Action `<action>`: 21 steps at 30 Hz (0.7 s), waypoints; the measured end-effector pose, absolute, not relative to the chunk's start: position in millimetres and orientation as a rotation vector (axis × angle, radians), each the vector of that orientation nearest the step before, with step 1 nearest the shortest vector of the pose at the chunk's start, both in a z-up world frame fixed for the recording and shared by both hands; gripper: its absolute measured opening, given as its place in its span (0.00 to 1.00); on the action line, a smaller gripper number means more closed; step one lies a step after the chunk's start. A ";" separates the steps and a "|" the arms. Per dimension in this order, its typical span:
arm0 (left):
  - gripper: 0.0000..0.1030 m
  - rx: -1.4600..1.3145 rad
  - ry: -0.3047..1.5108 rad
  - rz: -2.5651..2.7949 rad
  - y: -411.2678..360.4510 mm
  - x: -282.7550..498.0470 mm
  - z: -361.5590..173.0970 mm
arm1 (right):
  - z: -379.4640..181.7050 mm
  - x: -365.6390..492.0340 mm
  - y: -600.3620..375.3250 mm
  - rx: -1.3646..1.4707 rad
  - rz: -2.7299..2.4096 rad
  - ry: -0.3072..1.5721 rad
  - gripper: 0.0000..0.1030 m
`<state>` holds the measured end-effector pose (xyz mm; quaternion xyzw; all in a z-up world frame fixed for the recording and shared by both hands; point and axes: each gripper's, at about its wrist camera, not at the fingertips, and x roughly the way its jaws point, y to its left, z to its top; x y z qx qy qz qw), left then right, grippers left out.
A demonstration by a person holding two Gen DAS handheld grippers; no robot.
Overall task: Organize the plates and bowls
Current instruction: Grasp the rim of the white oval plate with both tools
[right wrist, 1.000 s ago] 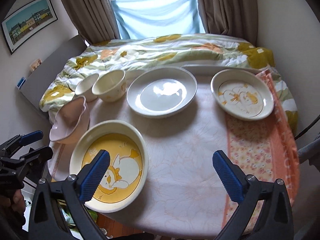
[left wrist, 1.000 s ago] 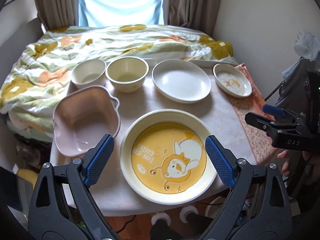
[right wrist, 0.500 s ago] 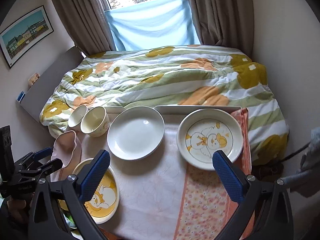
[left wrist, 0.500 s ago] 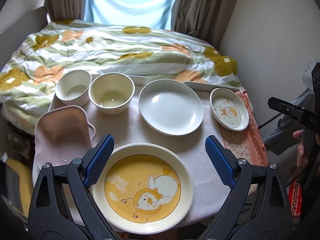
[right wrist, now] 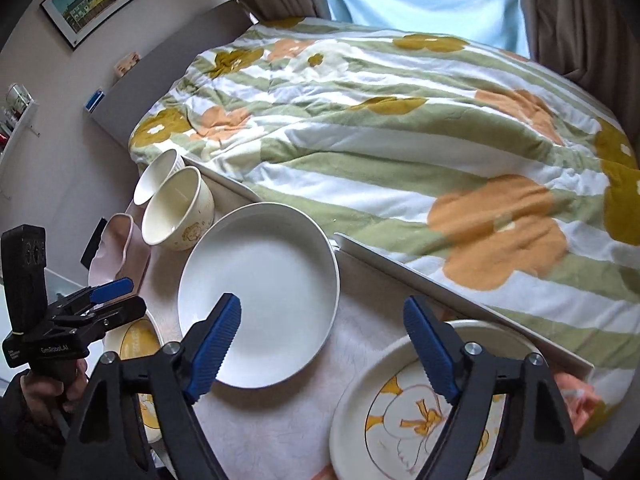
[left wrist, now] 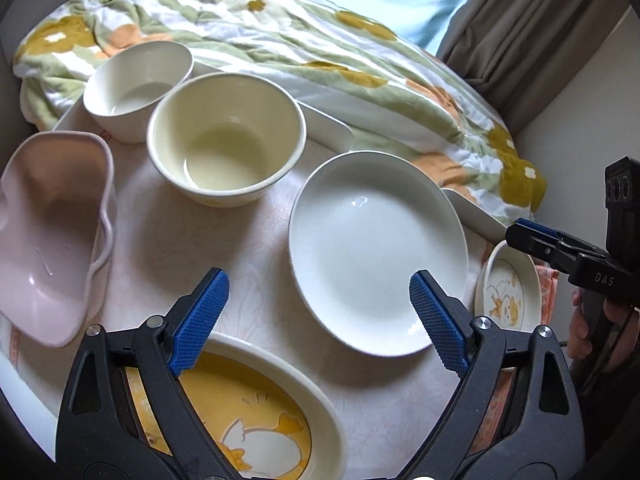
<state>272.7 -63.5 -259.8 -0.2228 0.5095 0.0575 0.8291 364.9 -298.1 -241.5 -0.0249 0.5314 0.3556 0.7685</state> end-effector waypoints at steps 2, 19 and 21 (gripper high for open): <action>0.75 -0.490 1.111 0.125 -65.7 282.2 -273.4 | -259.3 375.2 -290.4 -0.063 0.806 1.189 0.66; 0.15 -0.519 1.195 0.165 -68.8 291.7 -315.9 | -315.5 395.9 -272.0 -0.082 0.959 1.301 0.12; 0.14 -0.531 1.191 0.165 -66.1 291.6 -315.5 | -316.7 397.8 -272.3 -0.075 0.970 1.300 0.12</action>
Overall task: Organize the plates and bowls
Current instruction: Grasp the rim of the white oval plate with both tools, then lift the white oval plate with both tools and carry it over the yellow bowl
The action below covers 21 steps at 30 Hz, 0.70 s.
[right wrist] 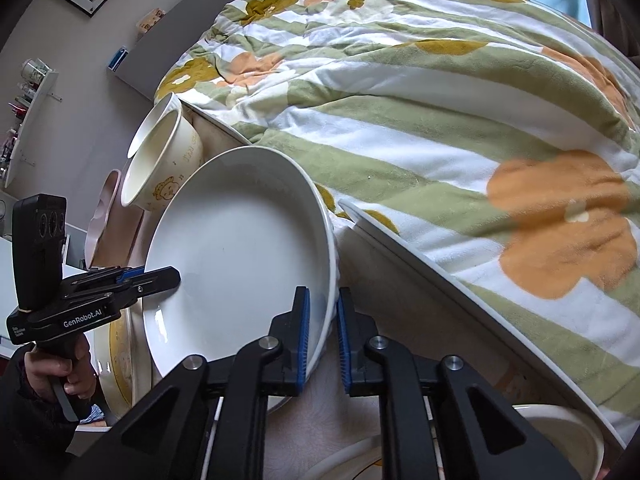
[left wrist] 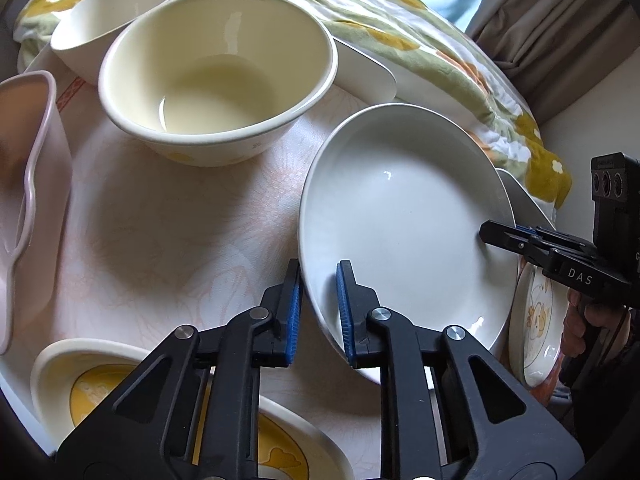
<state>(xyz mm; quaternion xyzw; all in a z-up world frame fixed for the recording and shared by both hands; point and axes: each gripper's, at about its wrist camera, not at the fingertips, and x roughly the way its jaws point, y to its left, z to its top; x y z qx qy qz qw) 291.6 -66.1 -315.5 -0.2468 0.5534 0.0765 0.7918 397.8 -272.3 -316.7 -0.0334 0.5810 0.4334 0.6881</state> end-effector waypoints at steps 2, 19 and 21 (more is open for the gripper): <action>0.14 -0.514 1.193 0.171 -68.1 292.5 -314.0 | -316.3 398.0 -272.3 -0.076 0.975 1.299 0.12; 0.14 -0.431 1.157 0.149 -74.0 282.2 -264.1 | -272.7 380.8 -280.1 -0.066 0.927 1.213 0.12; 0.14 -0.419 1.142 0.136 -71.9 275.7 -251.6 | -261.2 374.4 -280.1 -0.057 0.920 1.206 0.12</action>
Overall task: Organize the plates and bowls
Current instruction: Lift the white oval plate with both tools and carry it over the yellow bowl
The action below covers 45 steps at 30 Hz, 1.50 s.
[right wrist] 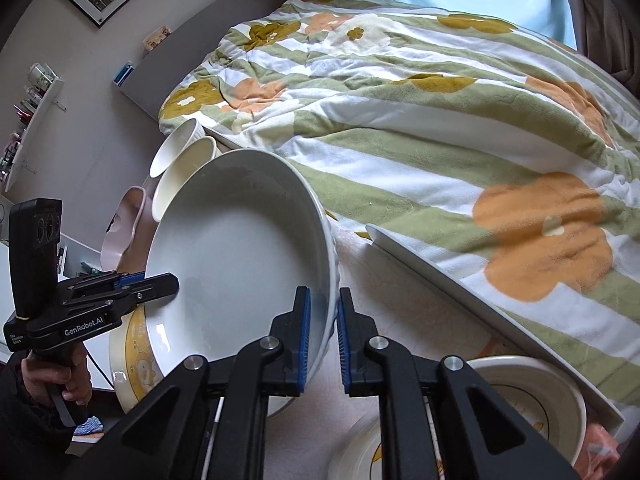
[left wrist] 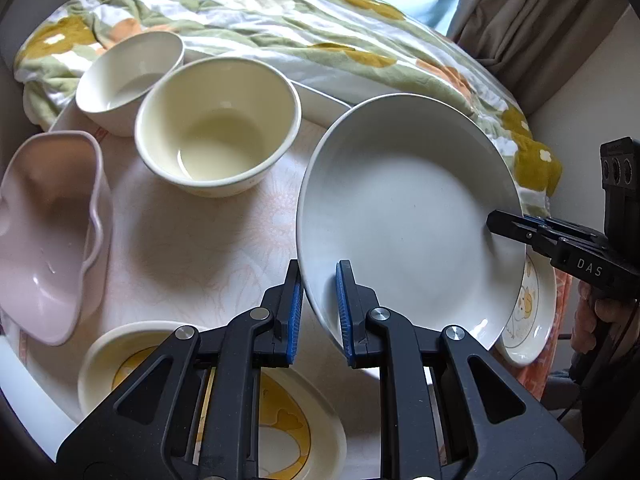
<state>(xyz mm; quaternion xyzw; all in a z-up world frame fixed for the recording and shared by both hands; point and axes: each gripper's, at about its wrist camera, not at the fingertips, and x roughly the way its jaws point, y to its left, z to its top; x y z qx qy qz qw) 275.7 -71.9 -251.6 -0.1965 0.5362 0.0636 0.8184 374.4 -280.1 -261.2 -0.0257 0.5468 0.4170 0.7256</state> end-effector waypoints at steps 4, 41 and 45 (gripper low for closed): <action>0.14 -0.405 1.117 0.111 -62.5 257.3 -226.0 | -234.9 353.7 -276.2 -0.046 0.904 1.183 0.12; 0.14 -0.096 1.315 -0.180 16.4 130.6 -284.0 | -258.5 119.9 -200.0 0.141 0.386 1.176 0.11; 0.14 -0.074 1.308 -0.181 13.1 133.3 -286.3 | -262.4 122.8 -200.5 0.115 0.367 1.175 0.11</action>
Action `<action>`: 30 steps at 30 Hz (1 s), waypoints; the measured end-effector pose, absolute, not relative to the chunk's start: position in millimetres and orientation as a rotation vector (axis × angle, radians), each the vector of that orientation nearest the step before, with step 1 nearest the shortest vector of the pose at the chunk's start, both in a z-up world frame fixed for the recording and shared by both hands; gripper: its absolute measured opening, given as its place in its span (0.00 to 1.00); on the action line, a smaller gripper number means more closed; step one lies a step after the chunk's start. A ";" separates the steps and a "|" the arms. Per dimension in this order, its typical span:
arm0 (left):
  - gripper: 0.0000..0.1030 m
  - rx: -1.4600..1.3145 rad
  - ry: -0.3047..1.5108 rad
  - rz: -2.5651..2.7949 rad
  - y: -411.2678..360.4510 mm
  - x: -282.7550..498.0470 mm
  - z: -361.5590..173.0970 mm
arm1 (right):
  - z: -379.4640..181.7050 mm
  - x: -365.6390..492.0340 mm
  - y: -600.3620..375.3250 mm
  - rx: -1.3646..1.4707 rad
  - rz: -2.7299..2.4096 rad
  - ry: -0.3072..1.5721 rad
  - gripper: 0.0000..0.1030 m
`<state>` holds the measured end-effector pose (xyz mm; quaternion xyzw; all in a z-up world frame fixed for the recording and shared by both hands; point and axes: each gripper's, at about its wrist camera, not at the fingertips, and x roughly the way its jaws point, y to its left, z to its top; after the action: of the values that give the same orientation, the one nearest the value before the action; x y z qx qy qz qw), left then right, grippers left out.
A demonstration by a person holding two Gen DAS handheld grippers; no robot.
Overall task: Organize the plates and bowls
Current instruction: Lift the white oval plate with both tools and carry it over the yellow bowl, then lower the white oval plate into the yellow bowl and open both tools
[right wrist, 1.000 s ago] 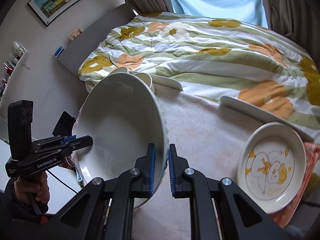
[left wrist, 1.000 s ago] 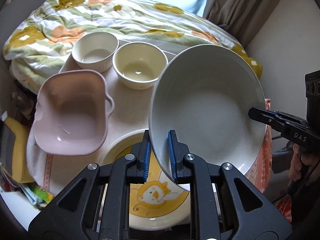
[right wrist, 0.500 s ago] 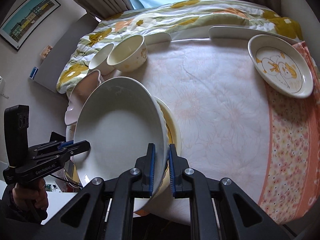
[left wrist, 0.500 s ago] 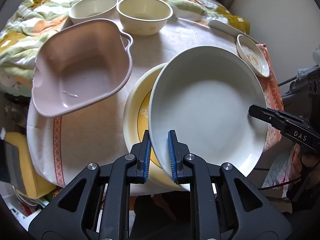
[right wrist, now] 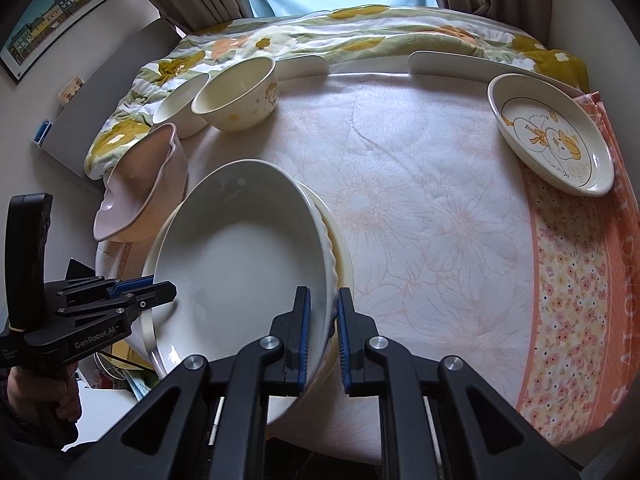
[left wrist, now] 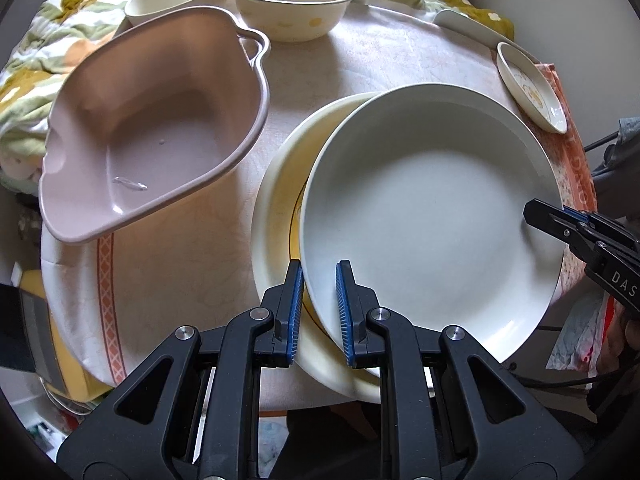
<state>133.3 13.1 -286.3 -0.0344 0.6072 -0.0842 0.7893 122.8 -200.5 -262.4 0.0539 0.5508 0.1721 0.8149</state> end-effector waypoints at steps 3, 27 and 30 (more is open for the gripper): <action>0.14 -0.040 1.303 -0.179 8.5 136.1 -286.0 | -265.9 124.9 -202.3 0.116 0.358 1.179 0.11; 0.14 0.422 1.163 -0.068 -37.1 123.7 -281.8 | -273.6 118.1 -185.6 -0.011 0.270 1.154 0.13; 0.14 0.425 1.160 -0.062 -35.5 123.0 -280.7 | -273.4 117.6 -183.1 -0.027 0.260 1.150 0.14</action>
<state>123.0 -35.5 -280.7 0.1993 0.5437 -0.0293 0.8148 117.6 -183.1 -273.4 -0.0129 0.5423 0.1228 0.8311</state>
